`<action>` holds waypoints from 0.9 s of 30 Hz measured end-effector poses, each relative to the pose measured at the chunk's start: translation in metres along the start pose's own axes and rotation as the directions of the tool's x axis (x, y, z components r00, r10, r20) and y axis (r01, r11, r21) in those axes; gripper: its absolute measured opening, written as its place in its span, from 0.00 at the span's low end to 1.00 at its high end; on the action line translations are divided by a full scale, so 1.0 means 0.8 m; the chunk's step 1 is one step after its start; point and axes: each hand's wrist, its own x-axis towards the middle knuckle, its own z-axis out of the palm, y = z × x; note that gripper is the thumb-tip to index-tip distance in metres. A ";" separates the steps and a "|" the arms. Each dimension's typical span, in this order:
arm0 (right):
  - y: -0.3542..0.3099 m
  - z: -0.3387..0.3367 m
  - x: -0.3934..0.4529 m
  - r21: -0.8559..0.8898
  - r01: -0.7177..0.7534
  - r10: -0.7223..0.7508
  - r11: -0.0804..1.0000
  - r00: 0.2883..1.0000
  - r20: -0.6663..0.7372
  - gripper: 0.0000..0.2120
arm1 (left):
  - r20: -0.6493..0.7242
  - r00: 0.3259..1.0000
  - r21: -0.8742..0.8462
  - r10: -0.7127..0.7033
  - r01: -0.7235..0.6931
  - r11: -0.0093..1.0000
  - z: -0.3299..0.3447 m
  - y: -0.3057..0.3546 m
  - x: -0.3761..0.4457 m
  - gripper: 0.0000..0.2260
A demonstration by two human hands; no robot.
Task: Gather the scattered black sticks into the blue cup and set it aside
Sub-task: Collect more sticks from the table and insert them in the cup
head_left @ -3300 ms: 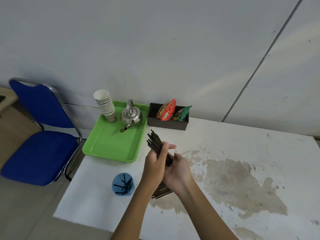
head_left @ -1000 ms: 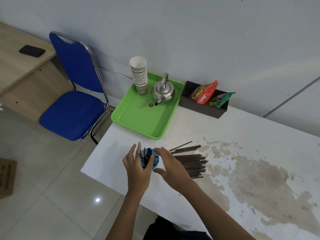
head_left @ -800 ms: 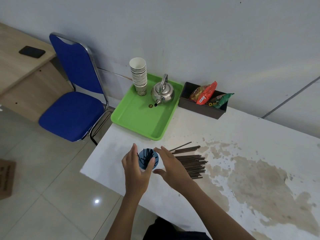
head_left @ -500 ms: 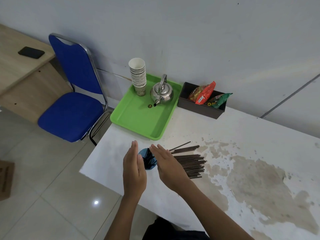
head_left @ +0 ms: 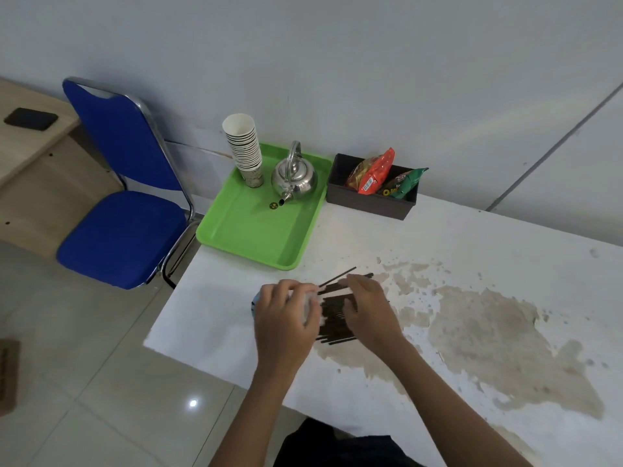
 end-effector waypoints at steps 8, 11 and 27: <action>0.084 -0.020 -0.017 0.100 -0.362 0.357 0.927 0.932 0.058 0.12 | 0.537 0.843 0.001 0.037 -0.045 0.999 0.073 0.054 0.016 0.10; 0.102 -0.017 -0.024 0.045 -0.431 0.418 0.901 0.892 0.174 0.12 | 0.682 0.731 0.122 -0.037 -0.064 0.990 0.103 0.048 0.022 0.21; 0.123 -0.025 -0.039 0.087 -0.518 0.497 0.851 0.847 0.187 0.12 | 0.730 0.683 0.216 0.004 -0.236 0.948 0.156 0.039 0.029 0.18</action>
